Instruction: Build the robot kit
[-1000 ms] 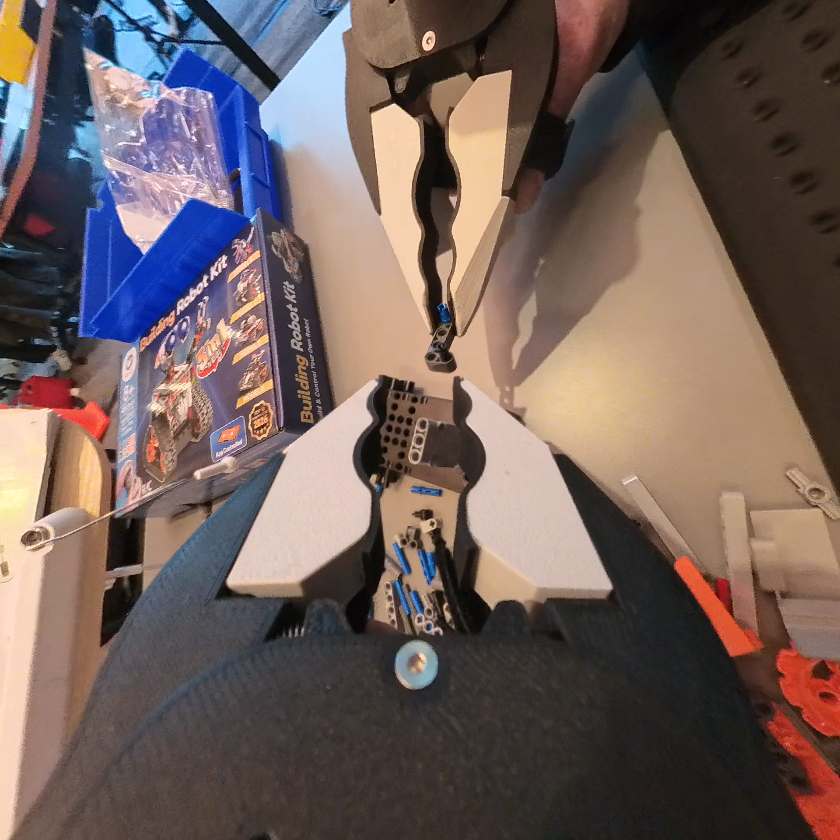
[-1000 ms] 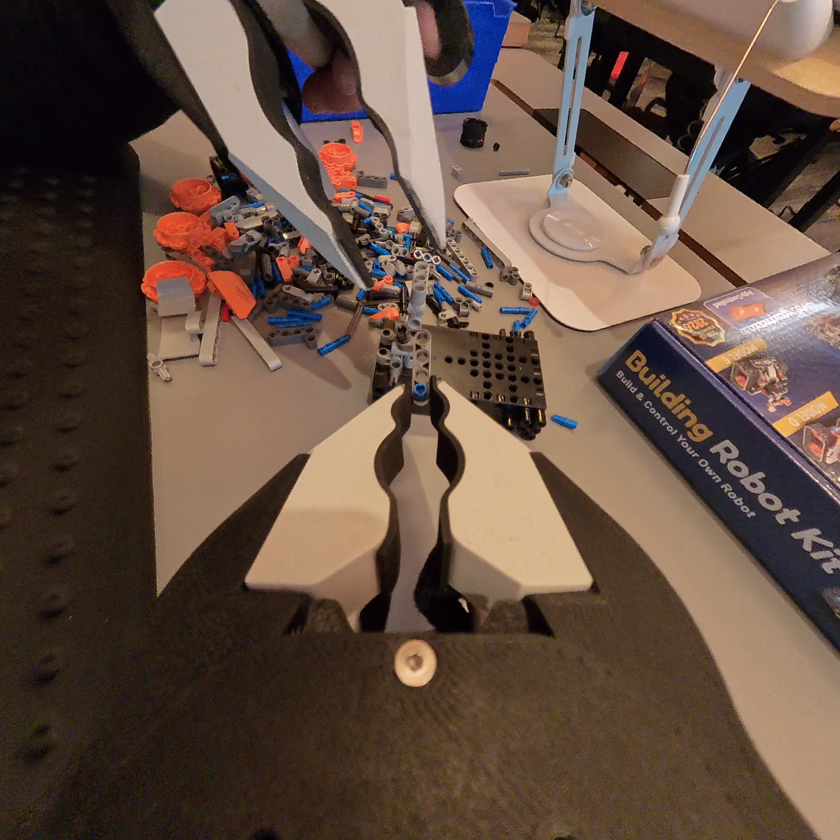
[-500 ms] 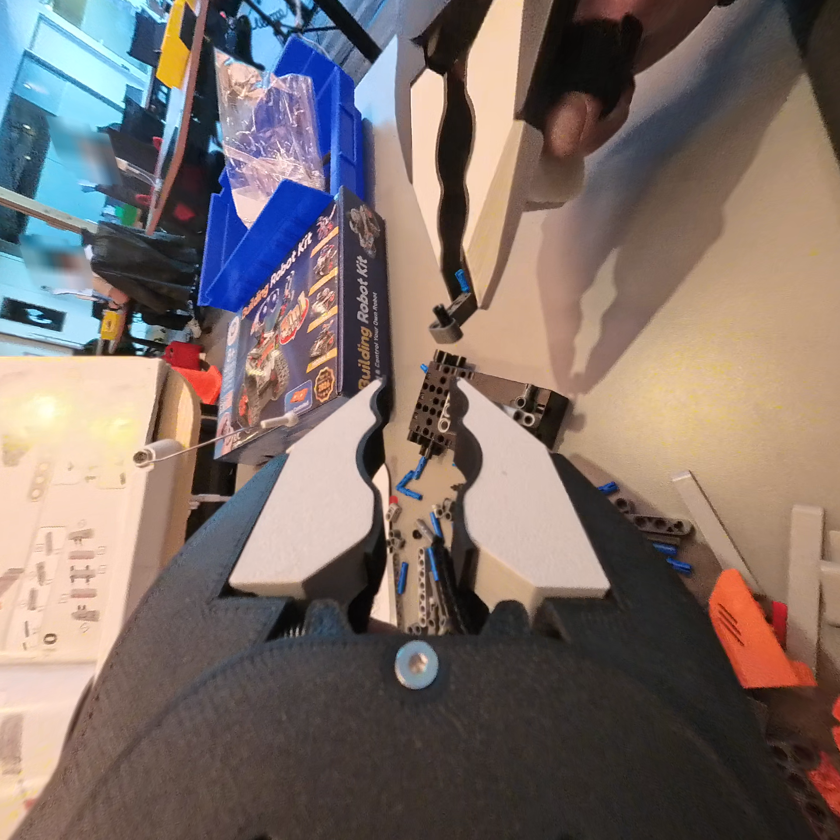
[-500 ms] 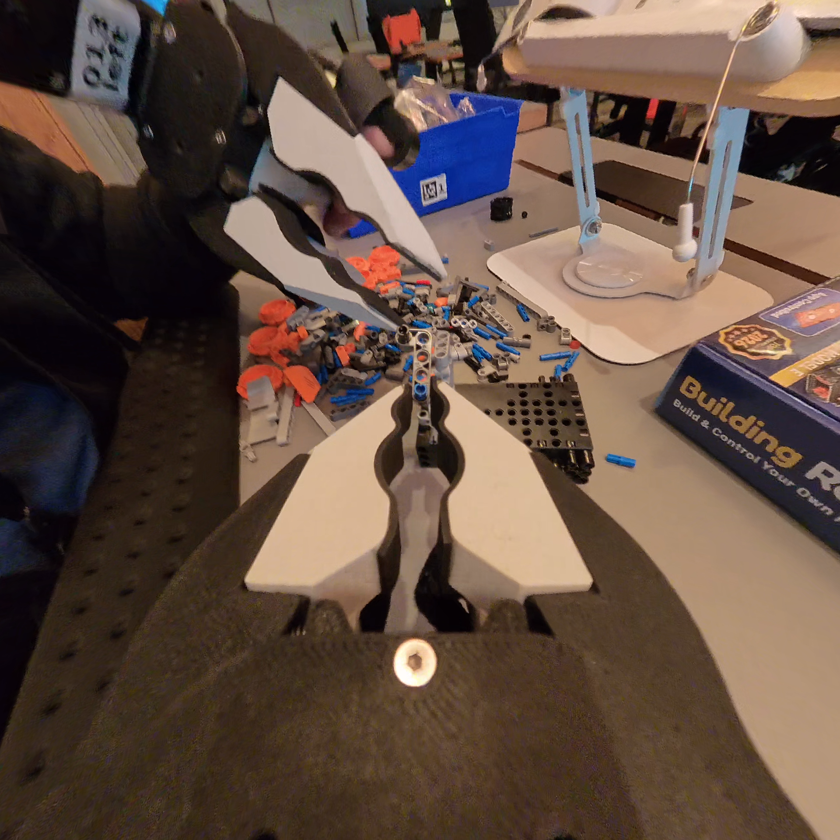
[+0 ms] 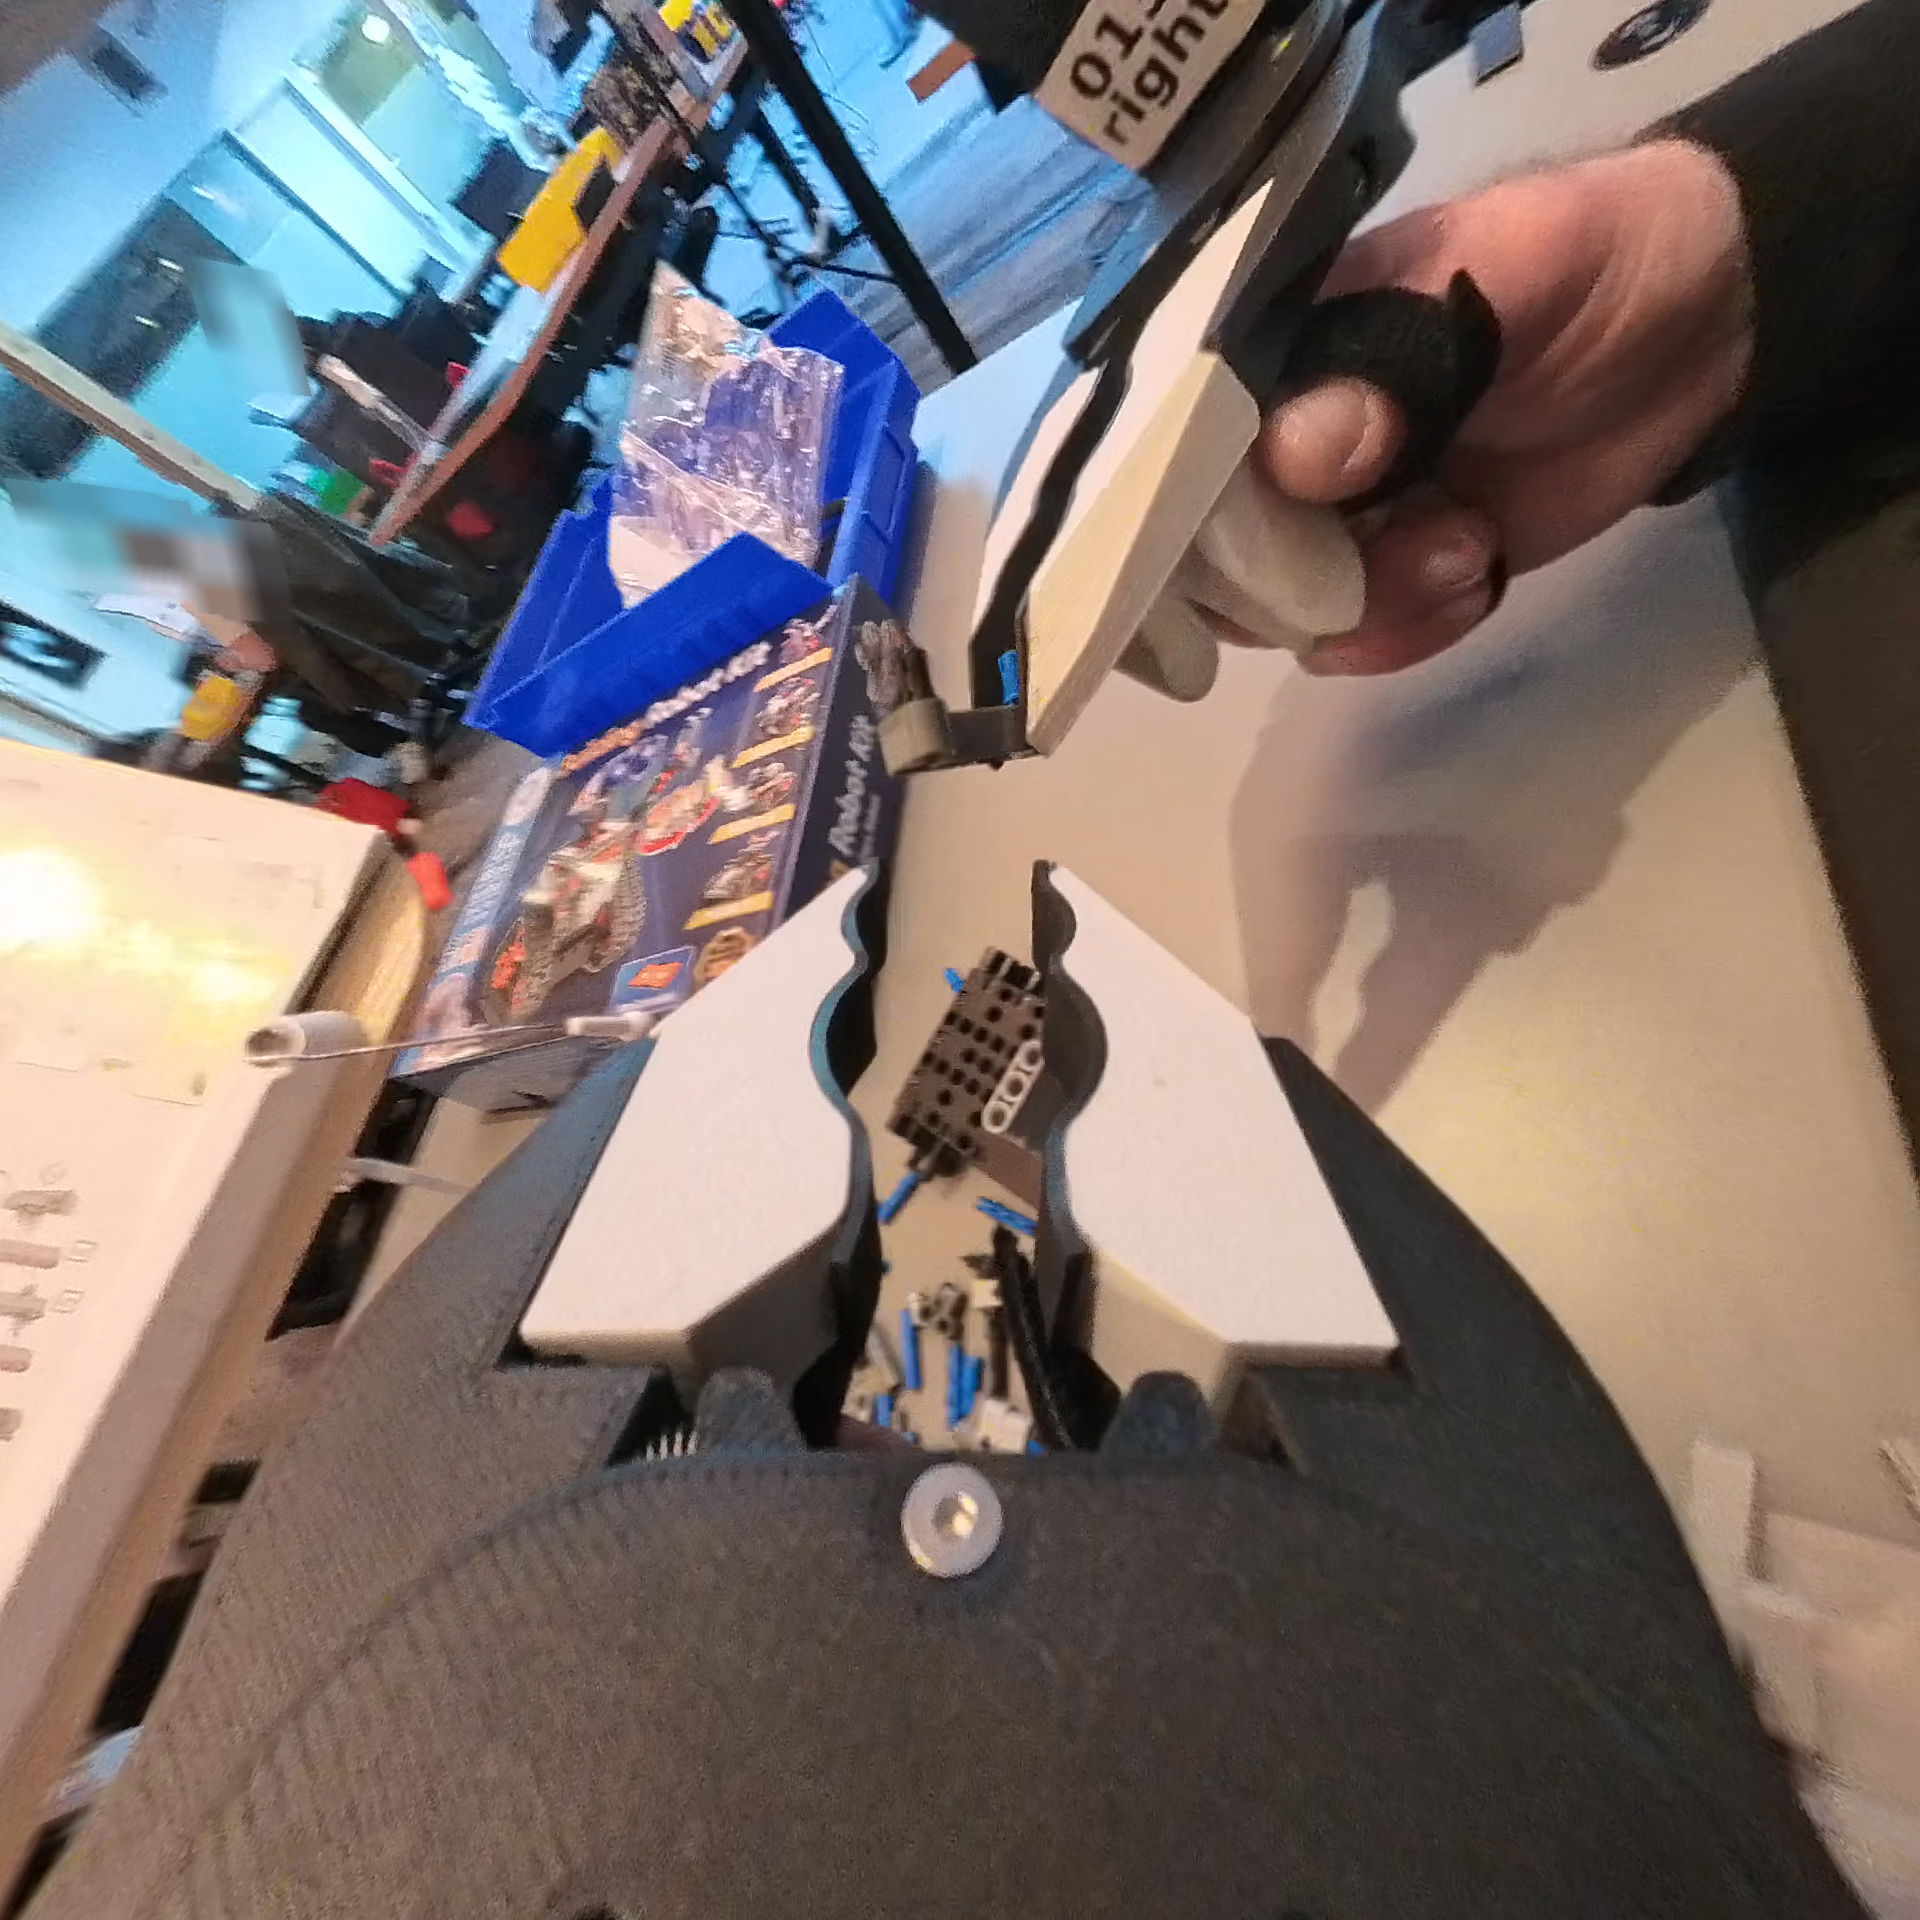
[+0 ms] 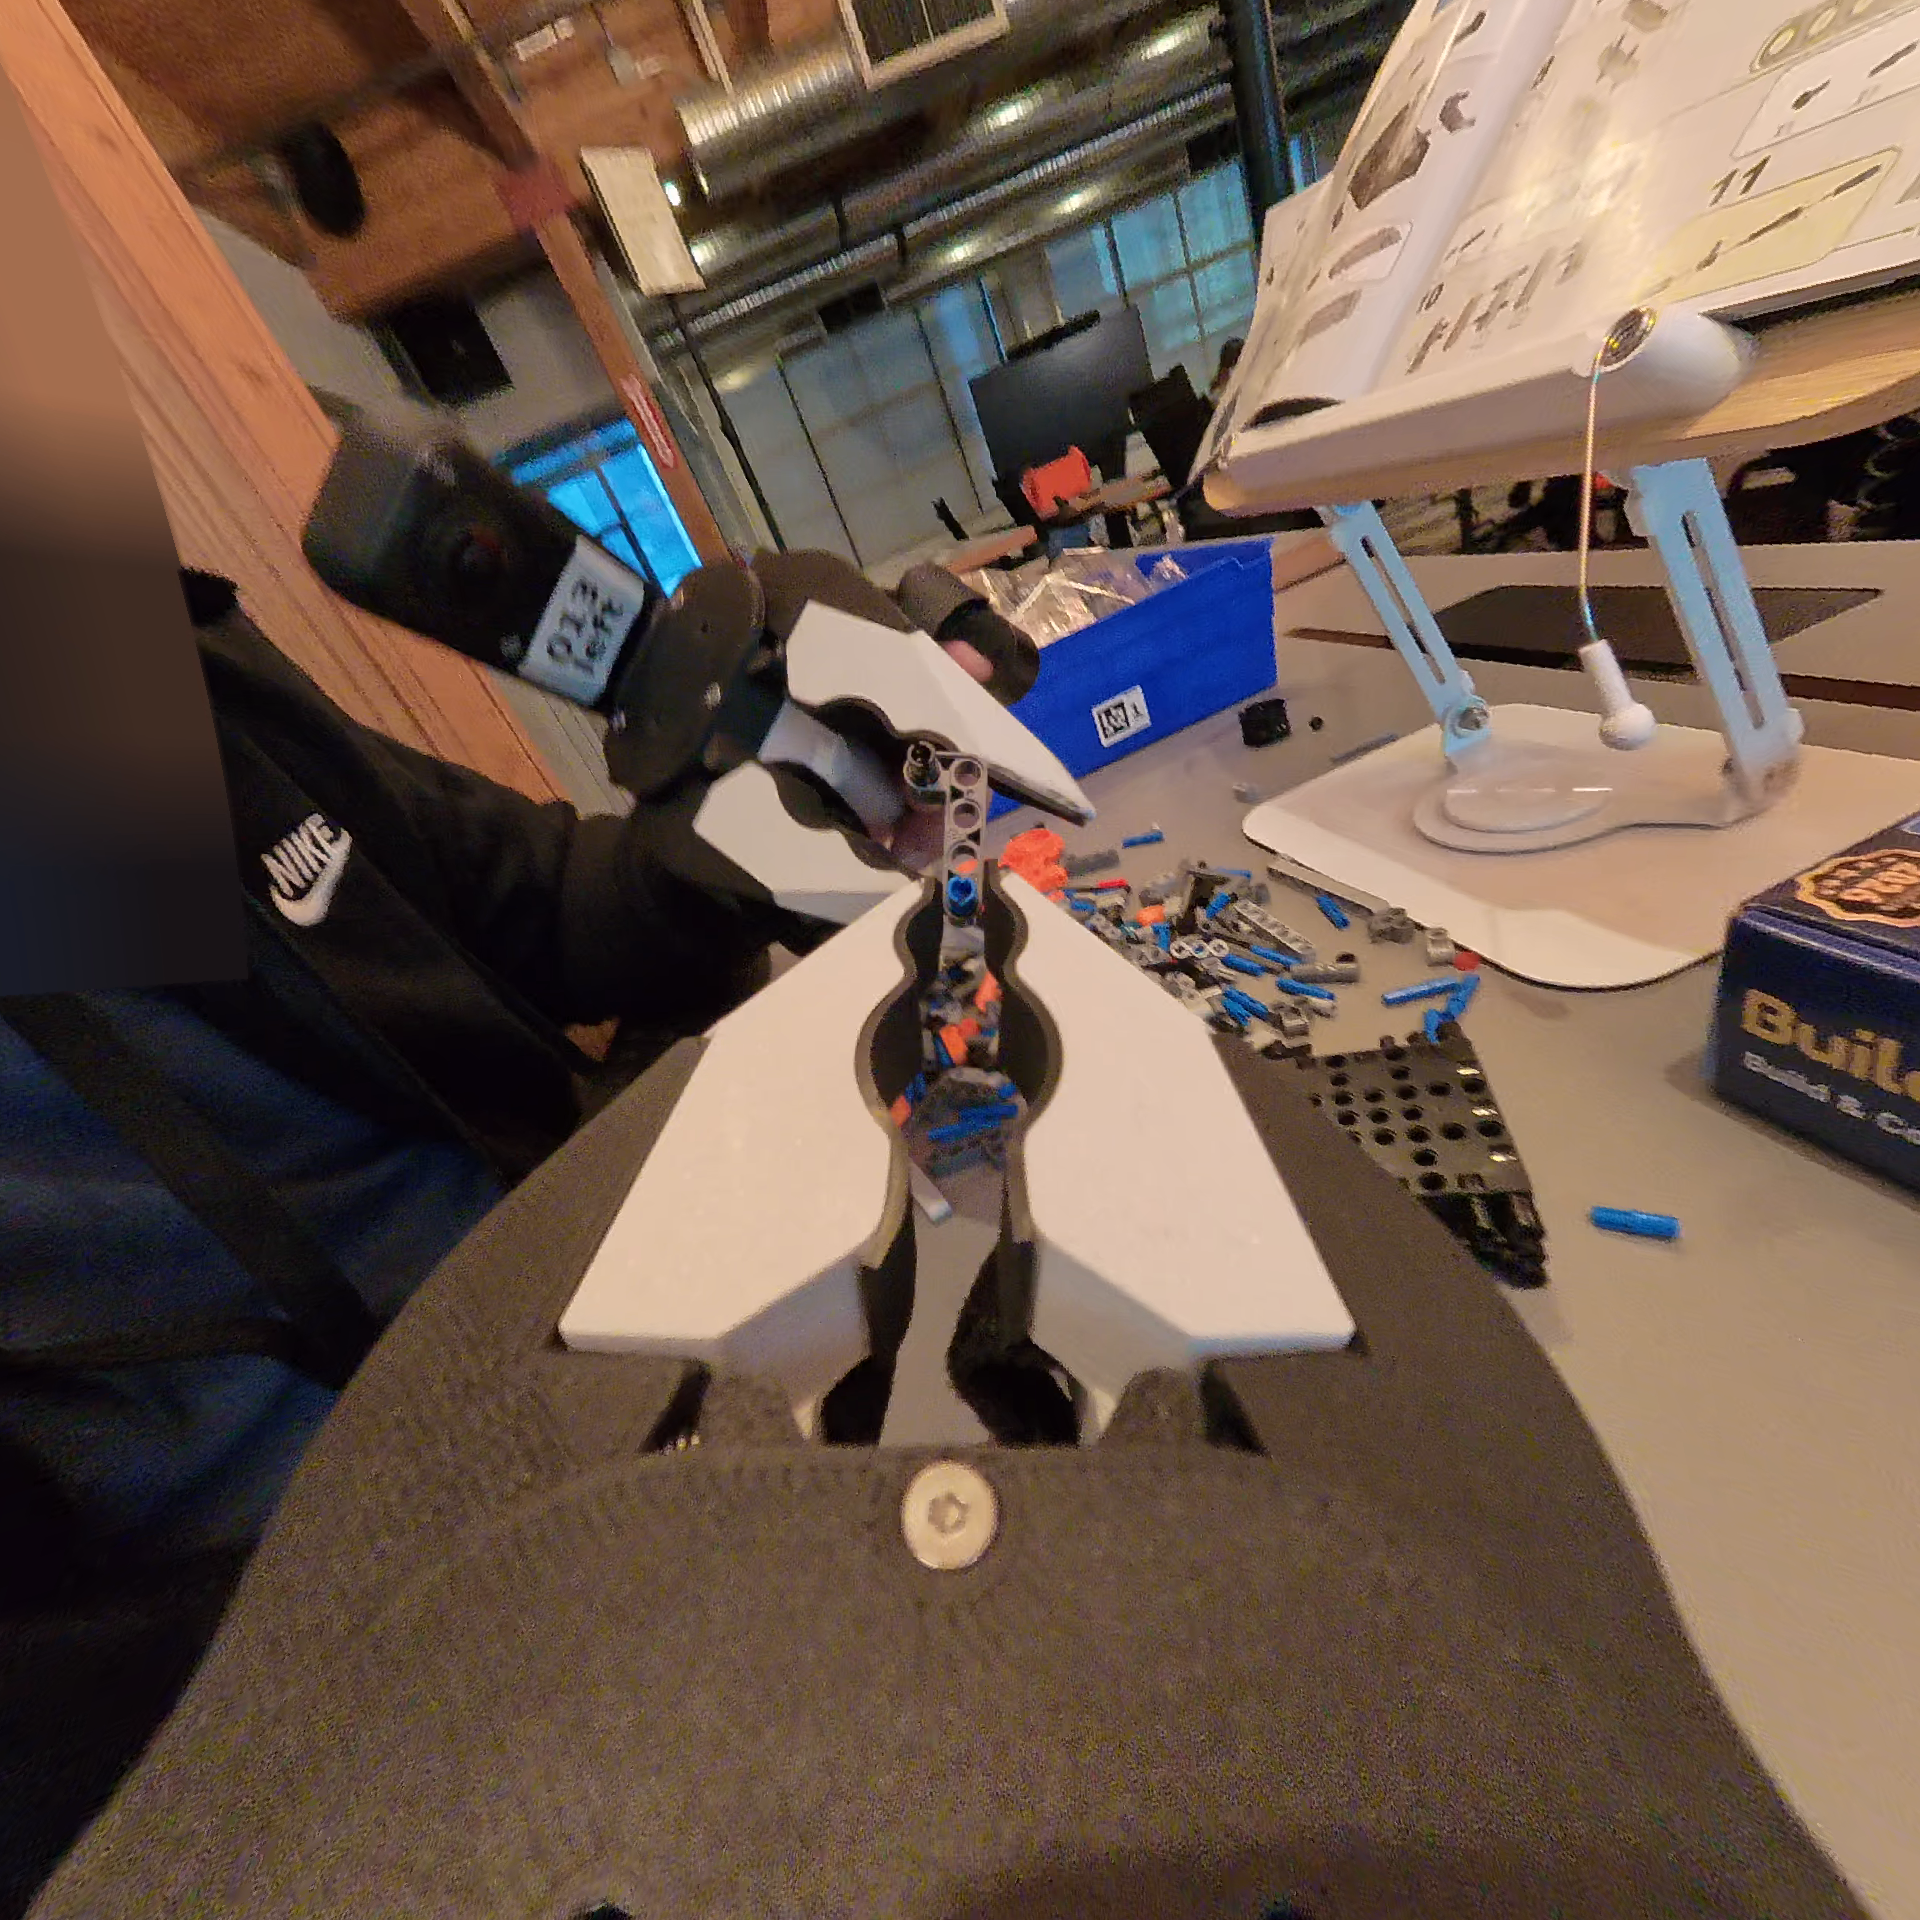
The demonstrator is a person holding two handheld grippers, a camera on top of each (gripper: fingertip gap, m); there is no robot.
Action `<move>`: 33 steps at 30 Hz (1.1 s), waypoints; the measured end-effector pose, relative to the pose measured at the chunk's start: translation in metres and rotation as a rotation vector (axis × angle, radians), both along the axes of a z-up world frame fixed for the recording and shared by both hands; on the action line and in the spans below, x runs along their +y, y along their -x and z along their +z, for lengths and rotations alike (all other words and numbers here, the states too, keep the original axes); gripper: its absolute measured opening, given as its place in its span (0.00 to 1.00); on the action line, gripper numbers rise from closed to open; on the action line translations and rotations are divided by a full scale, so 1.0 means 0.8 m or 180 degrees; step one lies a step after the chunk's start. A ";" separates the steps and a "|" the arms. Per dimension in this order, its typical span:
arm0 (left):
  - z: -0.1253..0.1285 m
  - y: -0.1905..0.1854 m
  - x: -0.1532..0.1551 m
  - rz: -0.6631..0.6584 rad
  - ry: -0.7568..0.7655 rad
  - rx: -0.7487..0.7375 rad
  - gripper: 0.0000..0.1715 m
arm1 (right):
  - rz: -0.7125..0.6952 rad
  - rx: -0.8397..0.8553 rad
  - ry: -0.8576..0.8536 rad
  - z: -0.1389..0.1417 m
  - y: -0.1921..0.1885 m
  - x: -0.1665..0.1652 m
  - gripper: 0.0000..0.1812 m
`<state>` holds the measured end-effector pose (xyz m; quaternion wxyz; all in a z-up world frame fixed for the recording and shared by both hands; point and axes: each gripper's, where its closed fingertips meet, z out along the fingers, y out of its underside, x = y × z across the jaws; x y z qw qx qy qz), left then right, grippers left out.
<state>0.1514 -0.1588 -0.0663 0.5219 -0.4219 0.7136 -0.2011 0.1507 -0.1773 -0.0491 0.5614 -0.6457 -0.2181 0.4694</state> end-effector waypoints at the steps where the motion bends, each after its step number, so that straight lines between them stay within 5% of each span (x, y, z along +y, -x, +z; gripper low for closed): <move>1: 0.001 -0.001 0.004 0.0072 -0.0184 -0.0034 0.15 | 0.0009 0.0103 0.0020 0.004 0.000 0.001 0.03; 8: 0.006 -0.013 0.012 0.0360 -0.0692 -0.0246 0.24 | 0.0084 0.0659 0.0311 0.010 -0.001 0.009 0.03; 19: 0.021 -0.018 0.012 0.0453 -0.0989 -0.0469 0.14 | 0.0125 0.0871 0.0571 0.004 -0.005 0.013 0.03; 33: 0.017 -0.022 0.002 0.0341 -0.1088 -0.0450 0.18 | 0.0294 0.1023 0.0786 -0.003 0.002 0.011 0.03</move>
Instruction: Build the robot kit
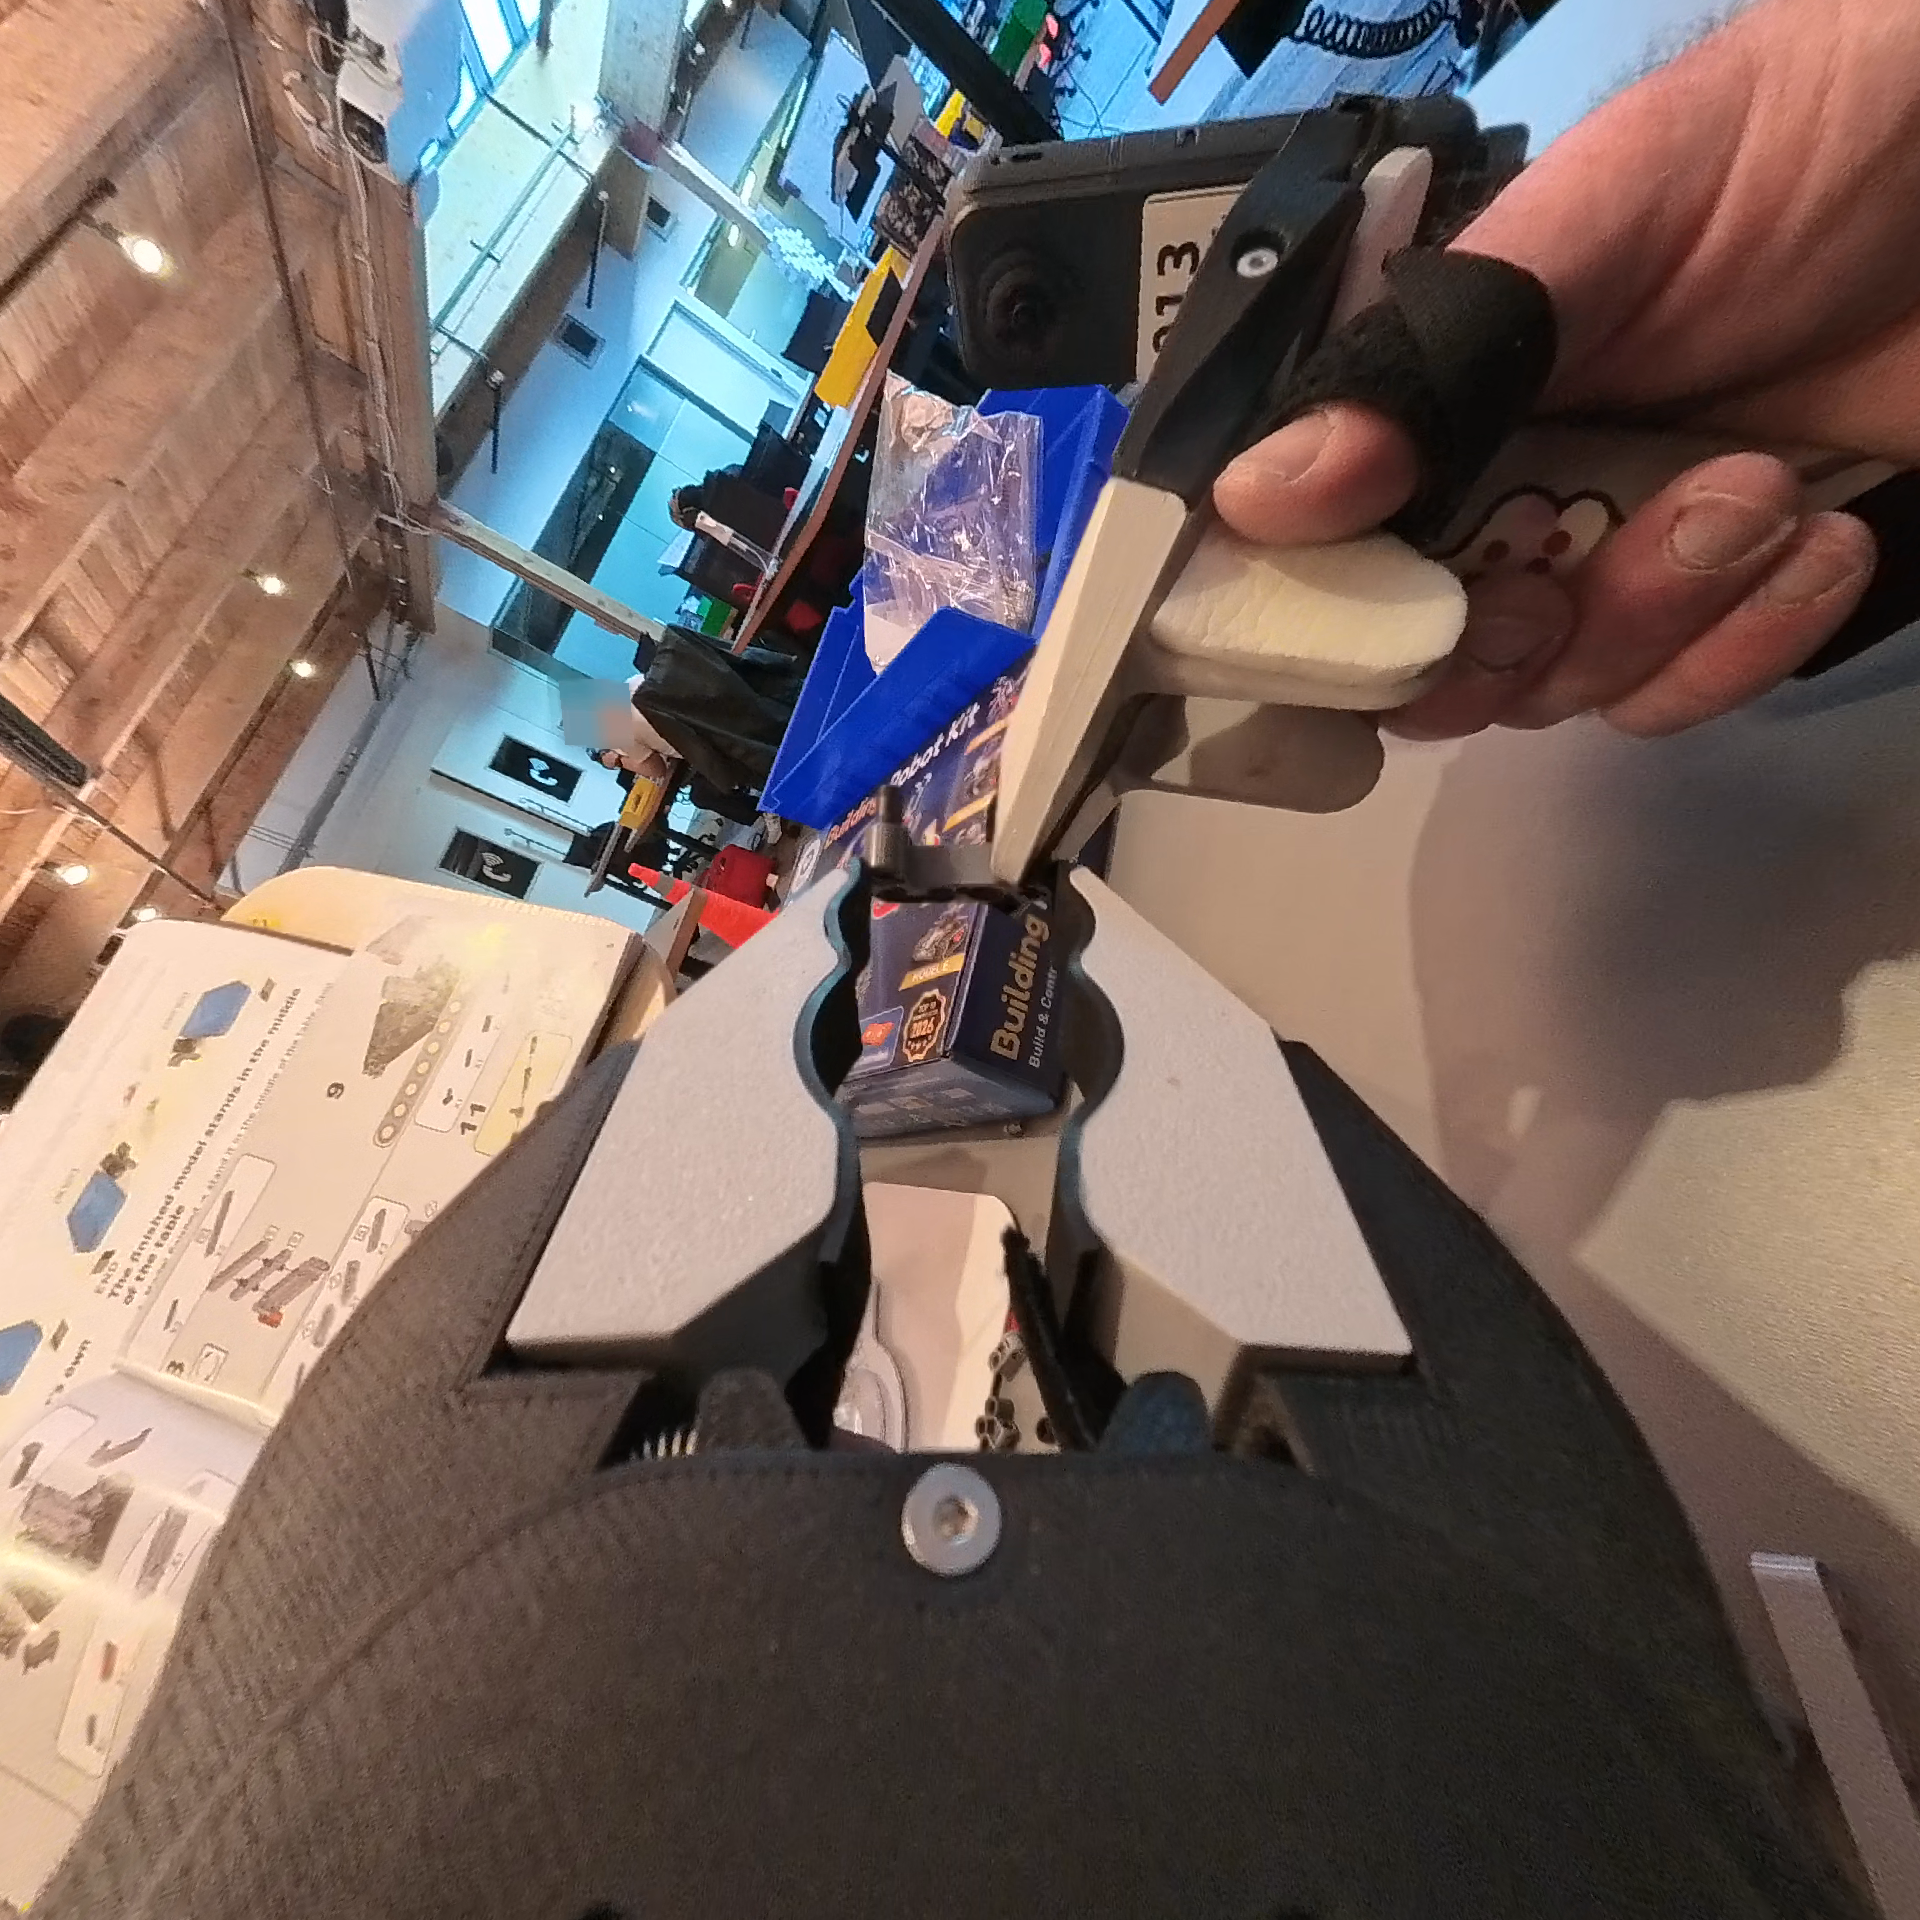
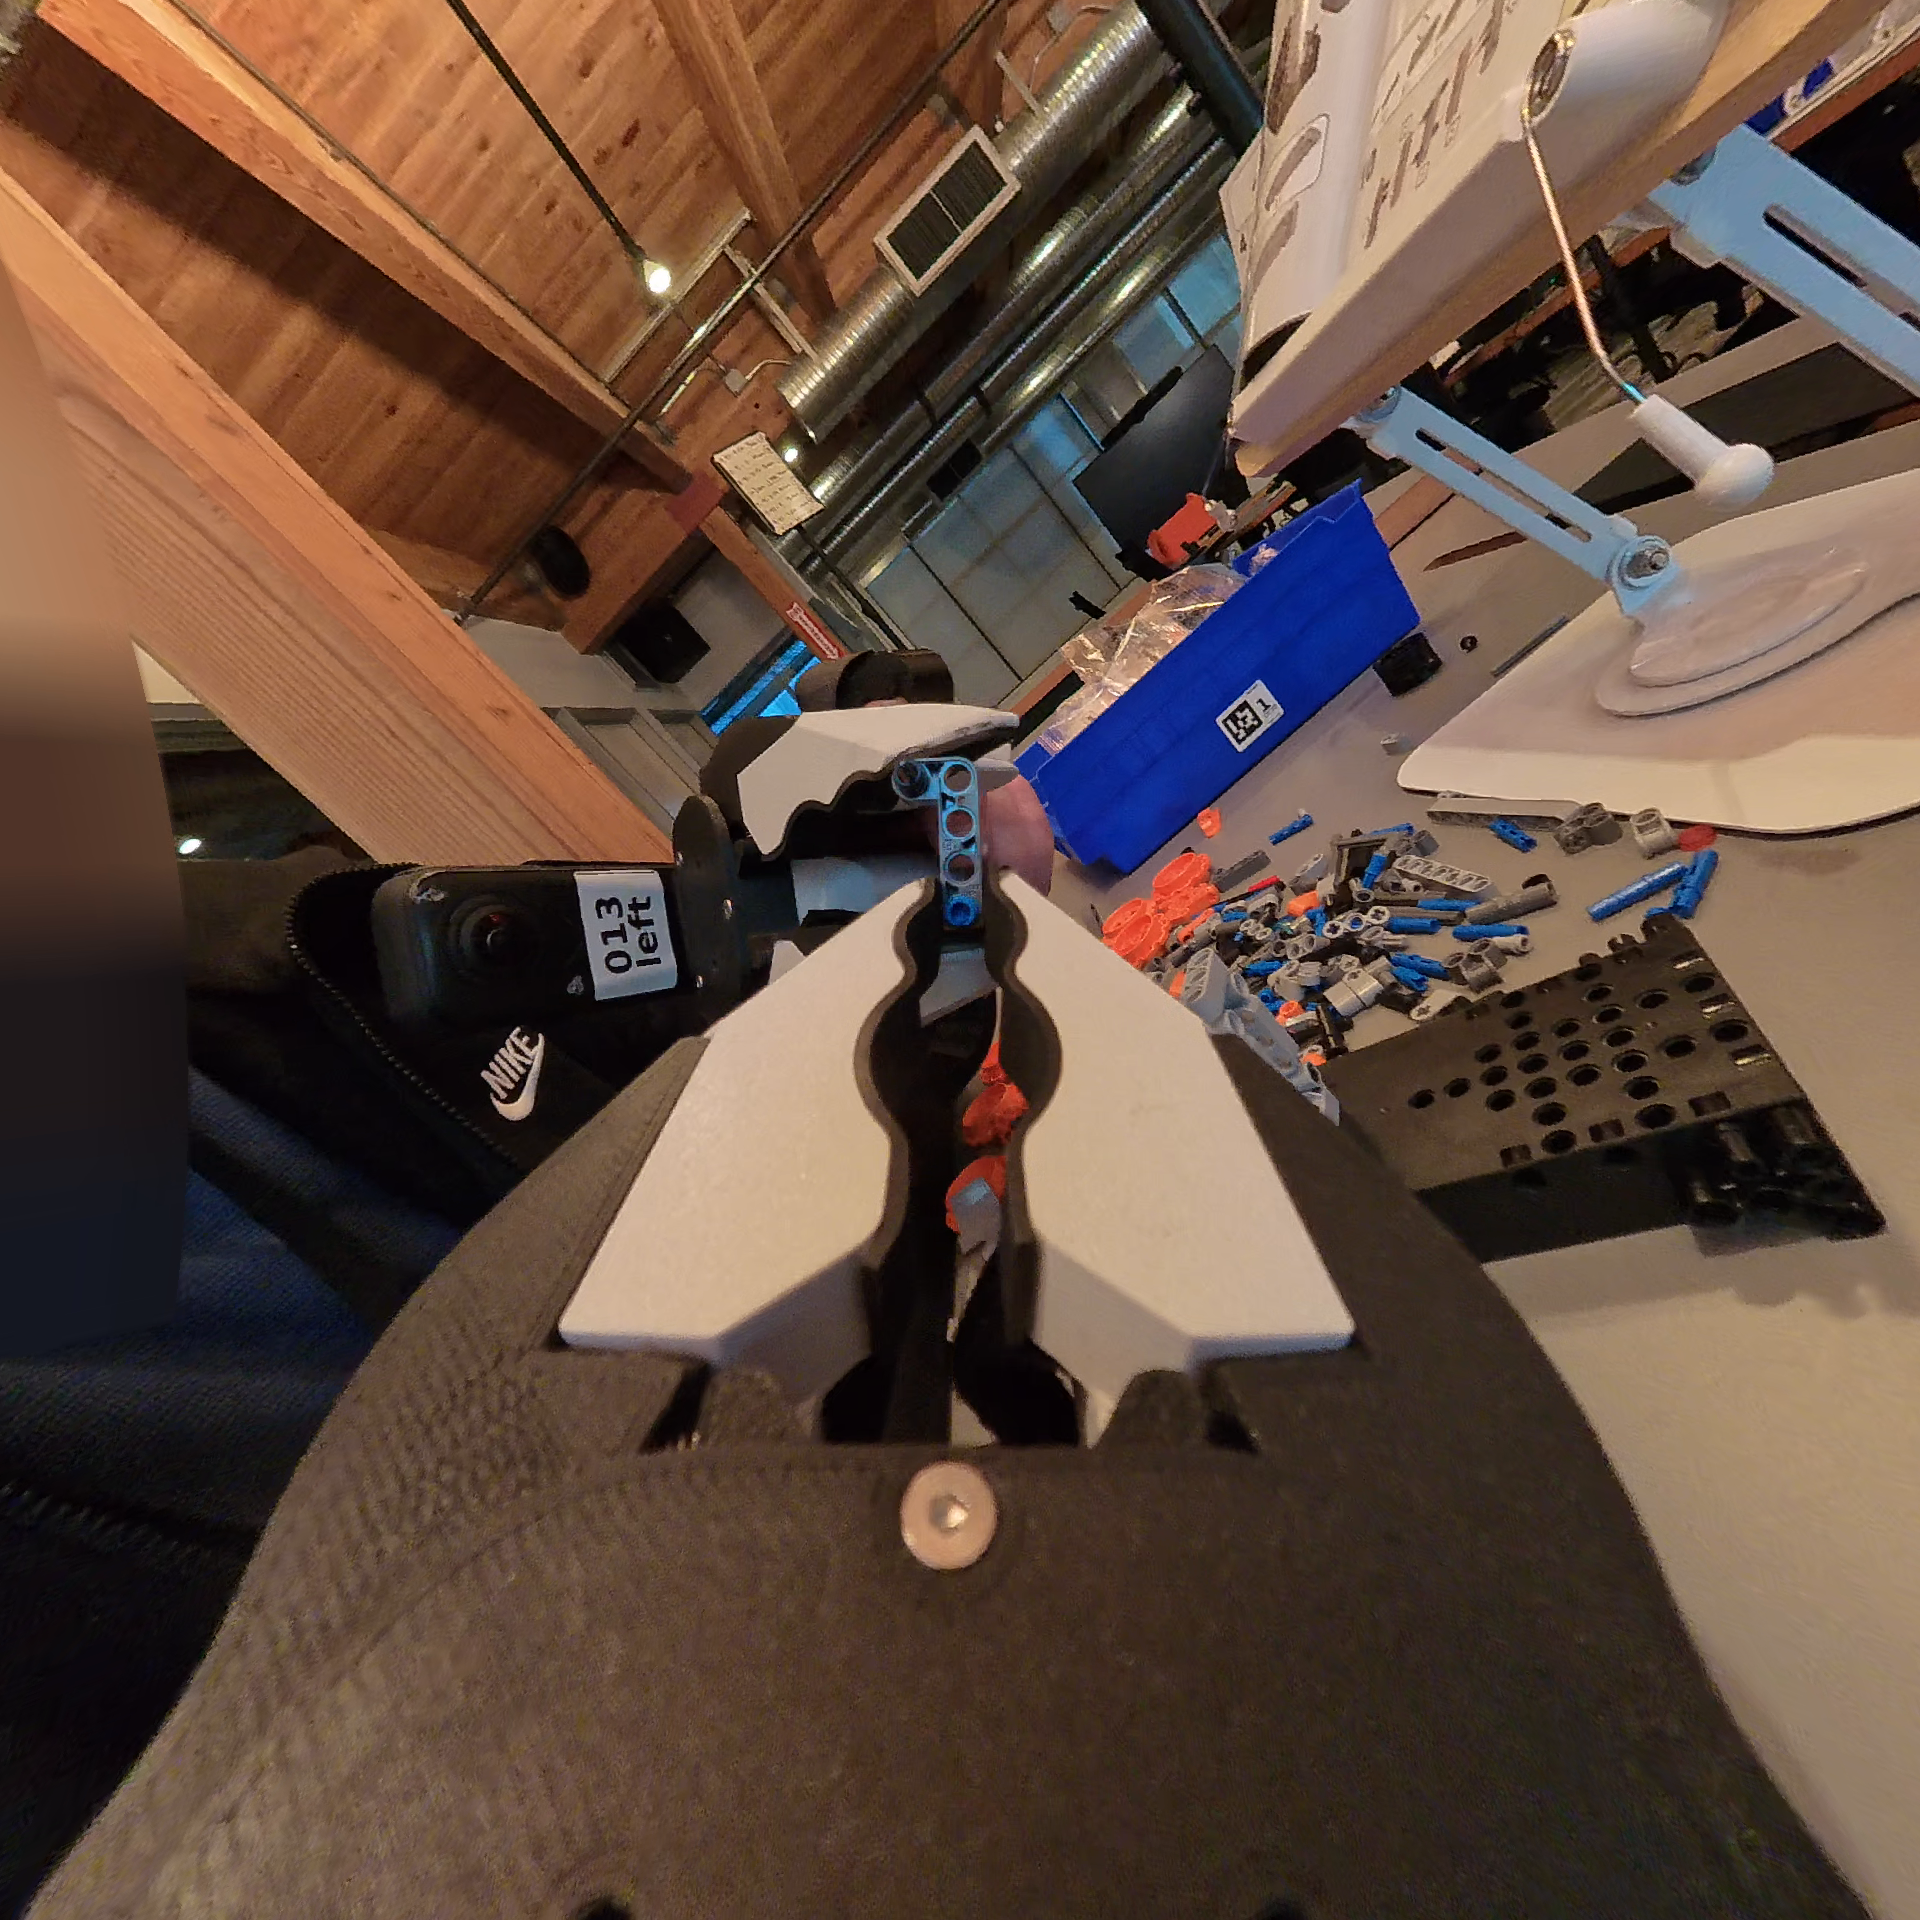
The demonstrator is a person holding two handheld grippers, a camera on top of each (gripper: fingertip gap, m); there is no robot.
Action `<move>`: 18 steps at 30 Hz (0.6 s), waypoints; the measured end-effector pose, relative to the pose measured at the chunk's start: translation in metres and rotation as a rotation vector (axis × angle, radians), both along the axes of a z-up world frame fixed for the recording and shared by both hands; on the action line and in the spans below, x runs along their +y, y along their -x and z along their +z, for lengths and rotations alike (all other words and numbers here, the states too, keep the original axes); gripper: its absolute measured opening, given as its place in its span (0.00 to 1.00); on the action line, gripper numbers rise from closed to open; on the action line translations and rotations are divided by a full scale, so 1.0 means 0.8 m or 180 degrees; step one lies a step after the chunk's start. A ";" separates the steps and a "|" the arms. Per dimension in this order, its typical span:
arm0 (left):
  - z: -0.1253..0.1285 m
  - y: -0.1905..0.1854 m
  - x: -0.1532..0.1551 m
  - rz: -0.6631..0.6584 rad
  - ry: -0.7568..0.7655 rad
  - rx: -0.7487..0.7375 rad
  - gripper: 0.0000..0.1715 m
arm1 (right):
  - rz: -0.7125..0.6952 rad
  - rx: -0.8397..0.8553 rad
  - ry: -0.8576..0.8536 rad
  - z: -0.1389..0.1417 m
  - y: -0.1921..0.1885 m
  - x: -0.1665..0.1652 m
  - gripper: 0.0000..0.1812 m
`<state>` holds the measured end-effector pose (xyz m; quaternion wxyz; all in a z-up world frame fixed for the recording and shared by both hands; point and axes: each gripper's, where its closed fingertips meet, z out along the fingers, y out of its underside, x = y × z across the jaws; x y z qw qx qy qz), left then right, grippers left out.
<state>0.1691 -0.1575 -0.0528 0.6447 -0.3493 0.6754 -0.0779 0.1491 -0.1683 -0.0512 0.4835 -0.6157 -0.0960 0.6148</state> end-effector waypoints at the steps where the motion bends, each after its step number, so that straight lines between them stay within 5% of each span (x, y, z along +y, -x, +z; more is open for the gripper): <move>1: 0.000 0.000 -0.001 -0.0012 0.0004 0.0006 0.18 | 0.0003 -0.0002 -0.0006 0.000 0.000 0.000 0.03; 8: 0.001 0.002 -0.002 -0.0243 0.0406 0.0052 0.18 | 0.0018 -0.0152 -0.0126 0.002 0.003 -0.005 0.06; 18: -0.004 0.015 -0.023 -0.1076 0.1919 0.0339 0.19 | -0.0430 -0.1567 -0.1075 -0.001 0.000 -0.015 0.22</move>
